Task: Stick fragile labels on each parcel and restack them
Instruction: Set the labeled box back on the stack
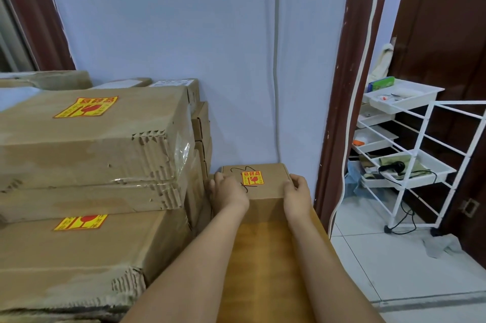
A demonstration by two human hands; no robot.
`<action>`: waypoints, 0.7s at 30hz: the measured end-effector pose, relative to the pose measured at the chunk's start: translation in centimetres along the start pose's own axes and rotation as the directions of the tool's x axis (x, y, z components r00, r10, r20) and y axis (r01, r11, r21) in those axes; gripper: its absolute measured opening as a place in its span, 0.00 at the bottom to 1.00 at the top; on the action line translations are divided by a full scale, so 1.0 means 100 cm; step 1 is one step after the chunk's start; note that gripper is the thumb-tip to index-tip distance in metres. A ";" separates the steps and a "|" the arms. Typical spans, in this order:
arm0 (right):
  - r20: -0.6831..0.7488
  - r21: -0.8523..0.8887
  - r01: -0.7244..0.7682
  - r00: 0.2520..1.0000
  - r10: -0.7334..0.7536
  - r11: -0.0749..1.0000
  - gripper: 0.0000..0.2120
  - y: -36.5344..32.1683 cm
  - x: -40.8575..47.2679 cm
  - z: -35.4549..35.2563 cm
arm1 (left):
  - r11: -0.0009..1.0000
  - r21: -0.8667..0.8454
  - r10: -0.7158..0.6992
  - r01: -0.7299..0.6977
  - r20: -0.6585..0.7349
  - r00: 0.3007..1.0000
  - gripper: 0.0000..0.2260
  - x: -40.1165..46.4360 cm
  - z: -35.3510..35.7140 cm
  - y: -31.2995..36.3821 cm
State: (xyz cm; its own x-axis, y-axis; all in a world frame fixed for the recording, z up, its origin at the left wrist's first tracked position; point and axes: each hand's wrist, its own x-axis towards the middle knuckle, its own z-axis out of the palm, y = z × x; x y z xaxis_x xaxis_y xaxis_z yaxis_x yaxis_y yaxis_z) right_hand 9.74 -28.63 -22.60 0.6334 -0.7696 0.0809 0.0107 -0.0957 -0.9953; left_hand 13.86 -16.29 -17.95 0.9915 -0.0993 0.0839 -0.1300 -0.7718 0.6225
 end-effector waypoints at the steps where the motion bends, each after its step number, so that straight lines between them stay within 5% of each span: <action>1: -0.008 -0.006 0.004 1.000 -0.004 1.000 0.10 -0.001 -0.001 0.002 | 1.000 0.019 0.023 -0.023 0.006 1.000 0.12 -0.001 0.001 0.001; 9: -0.019 -0.122 -0.050 0.999 0.048 0.991 0.15 -0.006 -0.002 0.003 | 0.978 0.182 0.063 -0.097 0.183 0.981 0.18 -0.039 -0.010 0.015; 17: 0.091 0.042 -0.253 0.964 0.248 0.967 0.34 -0.001 -0.014 -0.022 | 0.980 0.013 0.181 -0.199 0.367 0.913 0.19 -0.105 -0.037 0.024; 21: 0.065 -0.011 -0.137 0.988 0.138 0.990 0.18 -0.031 -0.077 -0.047 | 0.959 0.004 0.261 -0.282 0.363 0.895 0.19 -0.129 -0.060 0.013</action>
State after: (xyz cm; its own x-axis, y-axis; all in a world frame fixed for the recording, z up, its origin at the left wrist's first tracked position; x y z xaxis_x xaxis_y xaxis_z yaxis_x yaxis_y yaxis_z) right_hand 1.20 -25.34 -19.90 0.6780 -0.7325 -0.0605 -0.0849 0.0037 -0.9964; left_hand 0.84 -12.28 -13.57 0.8540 -0.5184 -0.0444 -0.4042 -0.7147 0.5708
